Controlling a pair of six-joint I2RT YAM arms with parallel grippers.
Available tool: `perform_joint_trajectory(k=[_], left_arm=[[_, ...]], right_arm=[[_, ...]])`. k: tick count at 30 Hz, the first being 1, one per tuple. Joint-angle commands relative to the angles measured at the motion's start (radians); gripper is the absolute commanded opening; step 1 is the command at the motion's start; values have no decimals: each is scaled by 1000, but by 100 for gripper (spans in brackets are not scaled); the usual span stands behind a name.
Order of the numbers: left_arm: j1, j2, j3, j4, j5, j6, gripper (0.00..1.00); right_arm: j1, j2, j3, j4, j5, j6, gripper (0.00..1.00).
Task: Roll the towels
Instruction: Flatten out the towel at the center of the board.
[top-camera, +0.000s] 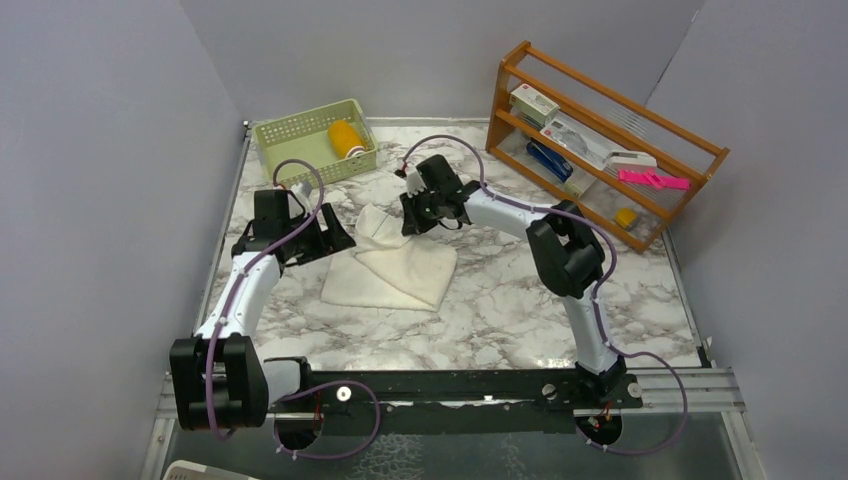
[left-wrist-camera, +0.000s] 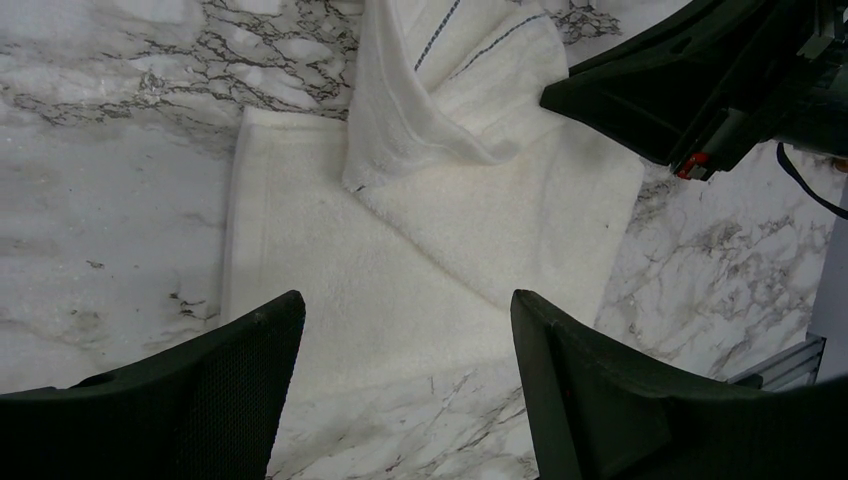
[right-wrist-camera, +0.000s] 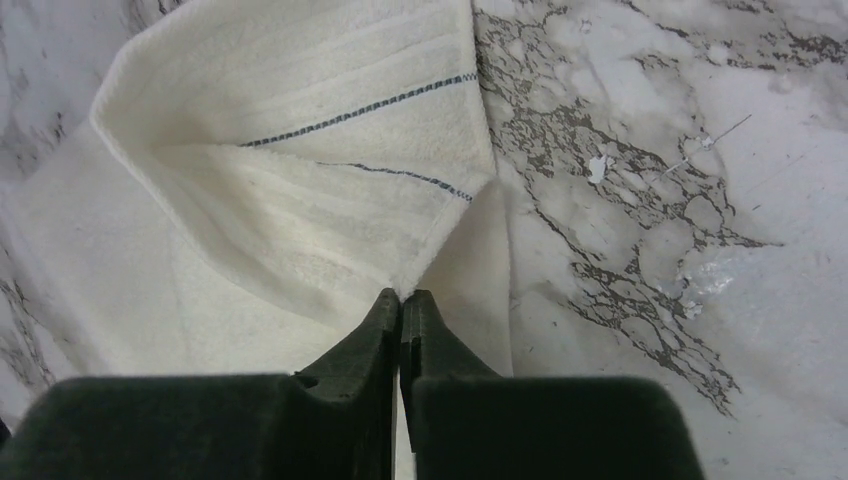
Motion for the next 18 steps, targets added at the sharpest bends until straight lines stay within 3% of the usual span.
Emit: perform_joint_trajectory(k=[1, 4, 13, 15, 18], left_arm=[[15, 21, 80, 8, 3, 20, 79], [34, 31, 133, -2, 3, 26, 80], [148, 15, 320, -68, -60, 36, 86], [162, 9, 342, -66, -53, 22, 87], [168, 7, 351, -67, -43, 15, 87]], right_arm=[[7, -41, 58, 0, -9, -5, 1], [5, -95, 165, -29, 20, -18, 1], [3, -159, 794, -196, -5, -17, 1], [-4, -224, 805, -170, -6, -12, 1], [-43, -386, 651, -106, 5, -2, 1]])
